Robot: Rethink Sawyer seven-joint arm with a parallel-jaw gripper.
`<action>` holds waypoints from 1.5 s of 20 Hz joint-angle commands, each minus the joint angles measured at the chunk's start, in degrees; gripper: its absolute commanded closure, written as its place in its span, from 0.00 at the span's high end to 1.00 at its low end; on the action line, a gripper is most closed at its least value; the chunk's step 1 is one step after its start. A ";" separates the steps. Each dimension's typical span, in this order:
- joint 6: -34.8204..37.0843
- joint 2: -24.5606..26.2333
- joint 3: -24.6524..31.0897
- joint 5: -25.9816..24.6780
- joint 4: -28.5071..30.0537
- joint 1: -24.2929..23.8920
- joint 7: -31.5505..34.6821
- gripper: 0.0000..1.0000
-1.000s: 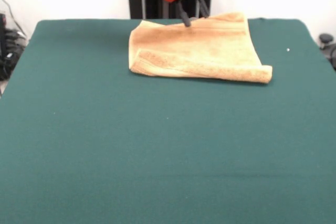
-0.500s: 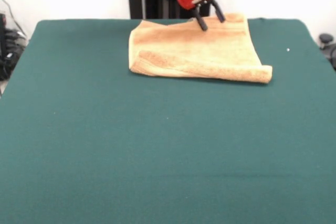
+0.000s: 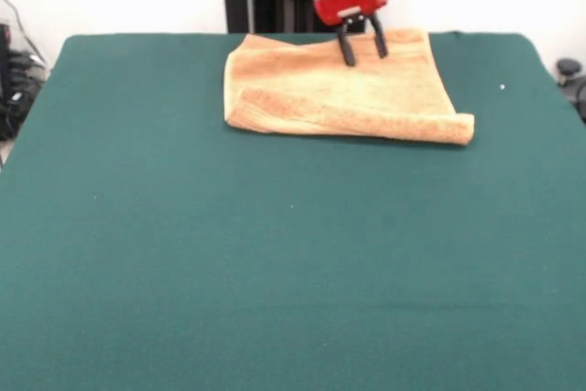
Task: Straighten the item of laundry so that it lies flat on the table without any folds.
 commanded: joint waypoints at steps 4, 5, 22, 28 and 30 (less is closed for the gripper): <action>-10.03 -1.53 -11.46 13.52 -7.99 6.84 1.12 1.00; -10.13 -1.46 -11.65 13.49 -8.13 7.00 1.33 1.00; -1.14 -1.91 -3.15 -2.00 -15.23 0.15 4.77 1.00; -3.88 1.77 -0.18 -5.34 -18.38 -2.19 6.82 1.00; -4.34 2.06 -0.30 -4.82 -18.41 -2.05 6.47 1.00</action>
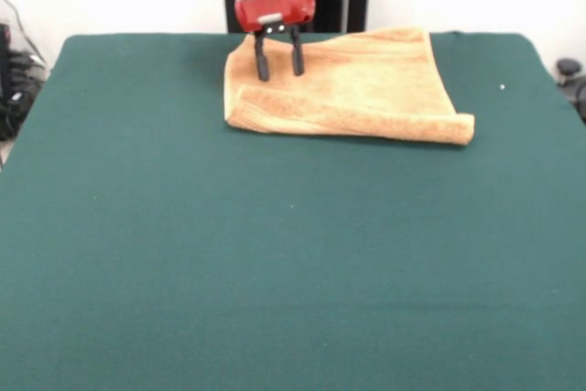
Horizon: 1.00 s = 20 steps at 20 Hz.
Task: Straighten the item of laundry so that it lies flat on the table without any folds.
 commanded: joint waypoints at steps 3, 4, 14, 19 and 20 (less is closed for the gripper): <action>1.83 5.24 8.29 -0.28 -10.80 0.63 6.07 1.00; 1.45 5.32 8.16 -0.10 -10.80 0.71 5.87 1.00; -10.44 7.65 5.20 7.90 -9.26 2.72 2.97 1.00; -14.35 7.69 4.23 10.56 -7.19 3.22 3.49 1.00; -13.70 7.19 4.21 10.14 -7.03 3.19 3.85 1.00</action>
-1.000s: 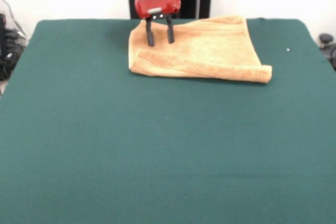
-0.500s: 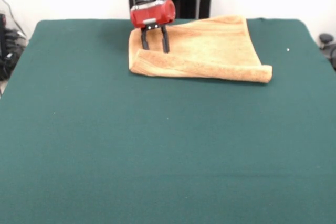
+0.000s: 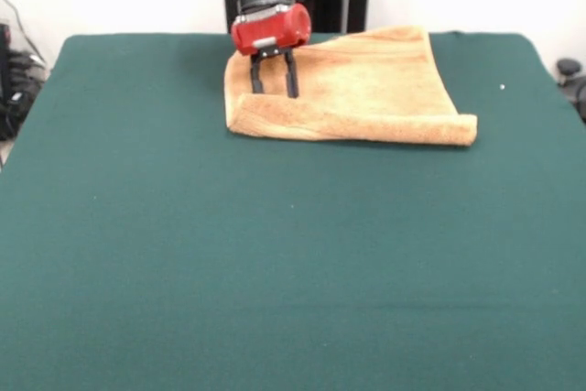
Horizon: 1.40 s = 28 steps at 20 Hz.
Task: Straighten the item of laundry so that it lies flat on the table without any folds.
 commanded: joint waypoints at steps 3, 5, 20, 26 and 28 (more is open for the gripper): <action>-3.73 0.53 4.11 5.15 -4.54 2.88 4.51 1.00; -2.40 -0.16 4.40 4.99 -5.48 2.82 4.82 1.00; 6.98 -6.93 6.54 3.00 -9.26 2.42 6.17 1.00; 8.58 -7.35 7.01 1.79 -11.10 2.22 6.11 1.00; 8.46 -7.65 6.73 2.19 -10.89 2.51 5.89 1.00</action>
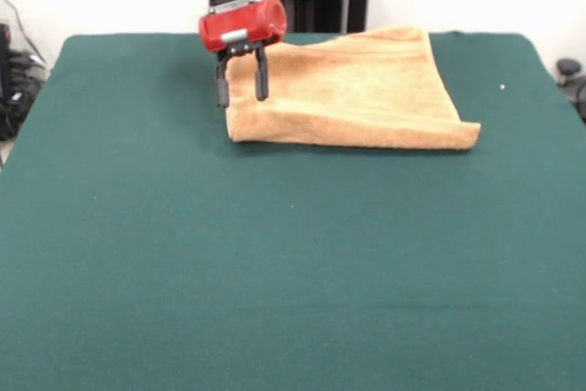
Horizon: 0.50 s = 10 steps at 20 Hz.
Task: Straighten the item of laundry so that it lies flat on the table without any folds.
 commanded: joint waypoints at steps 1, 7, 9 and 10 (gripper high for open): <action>6.90 0.10 5.91 1.91 -7.49 2.46 5.85 1.00; 7.92 -1.36 5.65 2.06 -6.90 3.12 5.80 1.00; 8.25 -1.51 5.91 1.61 -7.20 3.10 5.89 1.00; 8.43 -1.41 6.31 0.74 -7.81 2.90 6.02 1.00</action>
